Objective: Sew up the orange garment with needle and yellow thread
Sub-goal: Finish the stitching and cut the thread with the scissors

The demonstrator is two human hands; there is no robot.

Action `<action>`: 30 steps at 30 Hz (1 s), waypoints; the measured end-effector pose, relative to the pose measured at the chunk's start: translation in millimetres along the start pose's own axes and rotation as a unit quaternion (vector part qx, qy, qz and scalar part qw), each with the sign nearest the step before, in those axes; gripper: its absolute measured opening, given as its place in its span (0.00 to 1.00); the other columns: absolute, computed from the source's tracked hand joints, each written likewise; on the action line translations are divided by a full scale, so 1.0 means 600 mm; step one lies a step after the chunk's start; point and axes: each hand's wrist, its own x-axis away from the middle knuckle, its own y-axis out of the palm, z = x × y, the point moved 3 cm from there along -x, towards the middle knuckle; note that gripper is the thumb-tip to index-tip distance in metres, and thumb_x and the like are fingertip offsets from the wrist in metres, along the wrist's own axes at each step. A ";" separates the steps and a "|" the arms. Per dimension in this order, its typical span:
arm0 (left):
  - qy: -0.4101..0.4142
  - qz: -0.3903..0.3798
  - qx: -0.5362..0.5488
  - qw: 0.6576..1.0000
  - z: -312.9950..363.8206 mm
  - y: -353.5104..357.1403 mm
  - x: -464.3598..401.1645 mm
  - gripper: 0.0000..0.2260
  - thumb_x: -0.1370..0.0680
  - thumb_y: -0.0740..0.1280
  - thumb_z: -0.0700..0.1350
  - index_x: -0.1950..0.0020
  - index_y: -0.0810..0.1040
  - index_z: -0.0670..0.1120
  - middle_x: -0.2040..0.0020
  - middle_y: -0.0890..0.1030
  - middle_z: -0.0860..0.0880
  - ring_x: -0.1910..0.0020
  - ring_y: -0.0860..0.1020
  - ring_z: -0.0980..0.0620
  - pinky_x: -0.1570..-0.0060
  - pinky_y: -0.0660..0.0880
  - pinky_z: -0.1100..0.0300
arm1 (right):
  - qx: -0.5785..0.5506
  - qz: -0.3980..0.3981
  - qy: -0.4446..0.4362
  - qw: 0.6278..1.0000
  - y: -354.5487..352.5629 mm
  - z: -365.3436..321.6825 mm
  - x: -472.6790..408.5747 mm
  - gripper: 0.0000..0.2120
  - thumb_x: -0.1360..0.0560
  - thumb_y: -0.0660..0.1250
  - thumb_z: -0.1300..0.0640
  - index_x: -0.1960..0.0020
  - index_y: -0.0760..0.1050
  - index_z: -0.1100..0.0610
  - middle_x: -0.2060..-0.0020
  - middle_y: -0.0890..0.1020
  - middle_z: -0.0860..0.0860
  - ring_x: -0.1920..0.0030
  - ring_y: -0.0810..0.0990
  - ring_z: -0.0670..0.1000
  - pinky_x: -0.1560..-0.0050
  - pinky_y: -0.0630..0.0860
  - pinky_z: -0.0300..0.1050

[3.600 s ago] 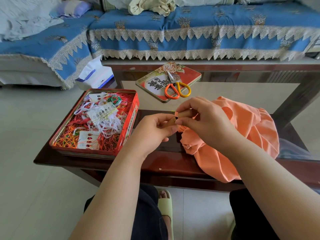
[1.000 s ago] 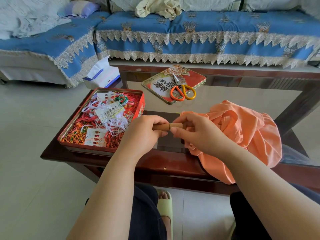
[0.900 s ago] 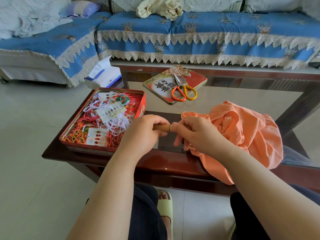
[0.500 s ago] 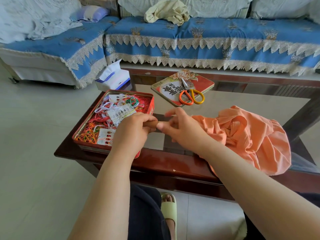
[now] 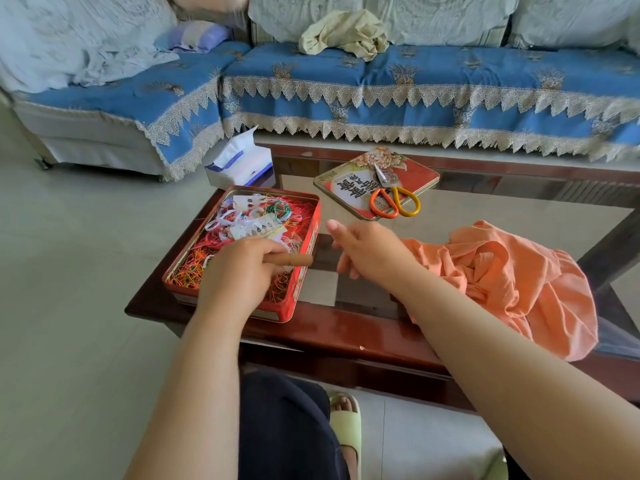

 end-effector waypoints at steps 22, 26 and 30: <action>0.063 -0.154 -0.059 0.984 0.151 0.229 -0.159 0.13 0.22 0.67 0.46 0.36 0.76 0.51 0.43 0.81 0.48 0.42 0.78 0.44 0.43 0.75 0.50 | 0.234 0.070 0.137 0.960 -0.104 0.176 -0.272 0.13 0.21 0.62 0.52 0.56 0.72 0.63 0.53 0.79 0.59 0.55 0.77 0.57 0.57 0.73 0.47; 0.066 -0.169 -0.049 0.982 0.152 0.268 -0.162 0.15 0.22 0.67 0.46 0.35 0.76 0.52 0.40 0.79 0.48 0.40 0.77 0.45 0.42 0.75 0.49 | 0.091 0.064 0.150 0.982 -0.129 0.172 -0.242 0.18 0.22 0.61 0.52 0.65 0.69 0.63 0.68 0.73 0.56 0.70 0.71 0.53 0.68 0.69 0.42; 0.065 -0.148 -0.029 0.986 0.150 0.287 -0.168 0.09 0.21 0.65 0.46 0.42 0.80 0.52 0.42 0.80 0.48 0.44 0.78 0.47 0.49 0.76 0.51 | -0.183 0.065 0.153 0.969 -0.146 0.166 -0.153 0.11 0.24 0.68 0.54 0.56 0.77 0.64 0.70 0.76 0.54 0.72 0.74 0.49 0.68 0.74 0.41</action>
